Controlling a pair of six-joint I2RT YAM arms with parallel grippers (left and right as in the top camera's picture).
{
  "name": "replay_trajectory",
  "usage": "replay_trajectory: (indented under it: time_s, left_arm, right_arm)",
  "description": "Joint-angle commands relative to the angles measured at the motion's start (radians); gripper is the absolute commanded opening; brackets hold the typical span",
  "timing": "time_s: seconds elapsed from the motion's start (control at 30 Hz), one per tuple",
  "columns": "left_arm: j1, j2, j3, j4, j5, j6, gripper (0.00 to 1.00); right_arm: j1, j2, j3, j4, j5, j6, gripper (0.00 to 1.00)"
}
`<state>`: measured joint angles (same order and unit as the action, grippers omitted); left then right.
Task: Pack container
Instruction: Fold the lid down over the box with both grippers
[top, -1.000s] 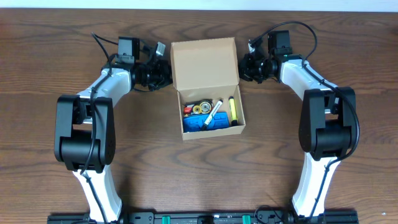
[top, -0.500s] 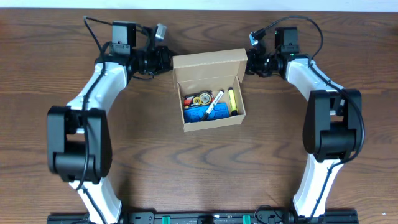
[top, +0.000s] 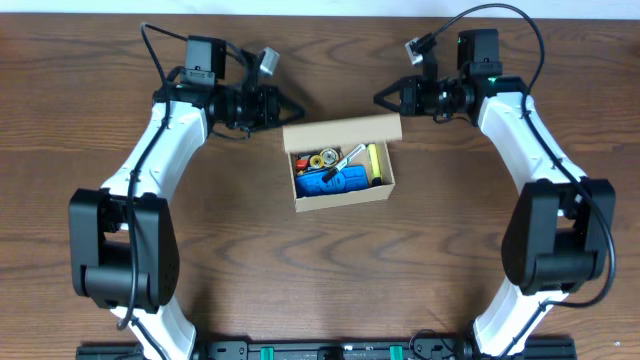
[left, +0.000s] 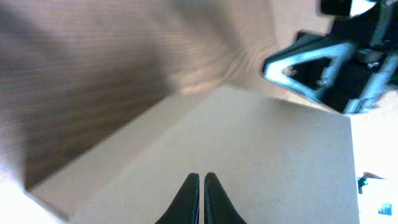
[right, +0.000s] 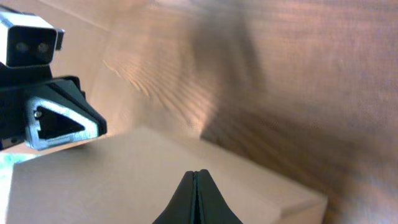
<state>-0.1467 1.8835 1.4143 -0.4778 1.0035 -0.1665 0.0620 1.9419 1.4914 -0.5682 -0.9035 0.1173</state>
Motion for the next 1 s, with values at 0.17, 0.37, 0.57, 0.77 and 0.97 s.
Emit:
replay_trajectory:
  time_s: [0.17, 0.37, 0.57, 0.77, 0.97]
  left_arm:
    - [-0.048, -0.16, 0.015, -0.231, -0.241, 0.203, 0.06]
    - [-0.14, -0.195, 0.014, -0.37, -0.398, 0.234, 0.06]
    - [-0.219, -0.193, -0.023, -0.415, -0.478, 0.233, 0.06]
    - [-0.233, -0.192, -0.112, -0.398, -0.48, 0.195, 0.06]
    - [-0.233, -0.191, -0.177, -0.342, -0.48, 0.168, 0.06]
  right_arm:
    - [0.059, -0.105, -0.001, -0.208, 0.192, -0.227, 0.01]
    - [0.122, -0.107, -0.001, -0.357, 0.333, -0.292, 0.01]
    - [0.163, -0.107, -0.002, -0.438, 0.445, -0.291, 0.01]
    - [0.168, -0.107, -0.037, -0.441, 0.471, -0.291, 0.01]
    - [0.168, -0.107, -0.113, -0.386, 0.47, -0.29, 0.01]
